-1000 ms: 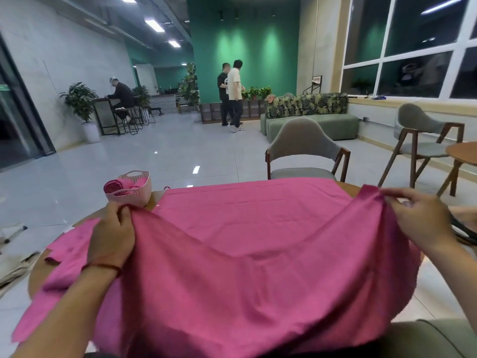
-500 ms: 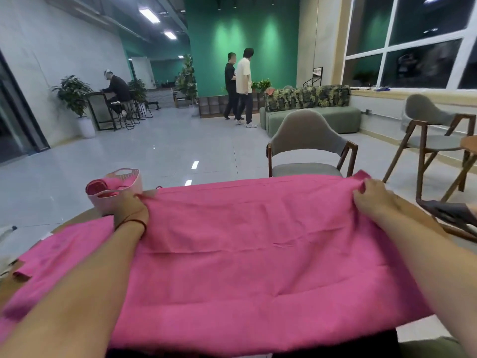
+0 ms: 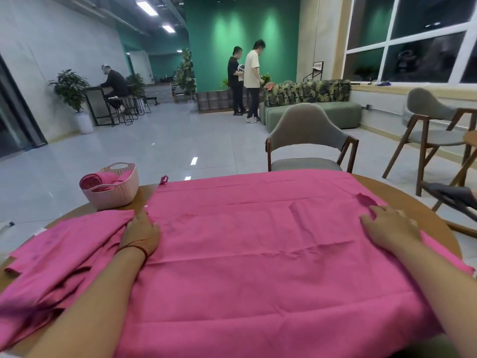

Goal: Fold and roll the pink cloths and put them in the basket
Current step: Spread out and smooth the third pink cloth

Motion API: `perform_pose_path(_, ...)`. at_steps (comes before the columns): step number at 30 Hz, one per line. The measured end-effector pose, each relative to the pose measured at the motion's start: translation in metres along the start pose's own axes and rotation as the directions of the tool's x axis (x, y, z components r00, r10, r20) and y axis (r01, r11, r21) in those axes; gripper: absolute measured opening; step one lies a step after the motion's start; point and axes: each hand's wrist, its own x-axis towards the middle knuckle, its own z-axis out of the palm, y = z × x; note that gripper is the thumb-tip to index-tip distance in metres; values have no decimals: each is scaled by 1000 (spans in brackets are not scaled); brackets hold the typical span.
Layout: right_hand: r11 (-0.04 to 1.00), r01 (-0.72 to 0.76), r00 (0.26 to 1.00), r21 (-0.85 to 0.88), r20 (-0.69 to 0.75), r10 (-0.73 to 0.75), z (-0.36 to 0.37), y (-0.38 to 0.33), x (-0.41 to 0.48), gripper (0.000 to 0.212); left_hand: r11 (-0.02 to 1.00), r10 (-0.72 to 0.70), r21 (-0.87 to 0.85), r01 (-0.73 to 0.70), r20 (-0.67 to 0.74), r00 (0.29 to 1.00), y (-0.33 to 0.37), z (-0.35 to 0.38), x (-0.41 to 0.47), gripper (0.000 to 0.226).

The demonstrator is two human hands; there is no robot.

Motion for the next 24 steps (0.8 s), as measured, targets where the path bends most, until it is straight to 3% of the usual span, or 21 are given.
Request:
perform_pose_path(8,999,-1,1000,-48,-7,1,3,33,-37,75,999,48,-12,-48,-17,999,-14,-19,-51,36)
perform_pose_path(19,998,52,999,21,-18,-51,8,81,-123,97,1000,29,0,-29,-4,1000,-45,-66,-167,53)
perform_pose_path(22,995,-15,998,-102,-63,9,-2,84,-139,78,1000,7,-6,-7,-20,1000,-51,-75,-184,55)
perform_pose_path(24,998,-21,994,-62,-104,15,-13,84,-133,64,1000,5,0,-5,-23,1000,-49,-80,-180,55)
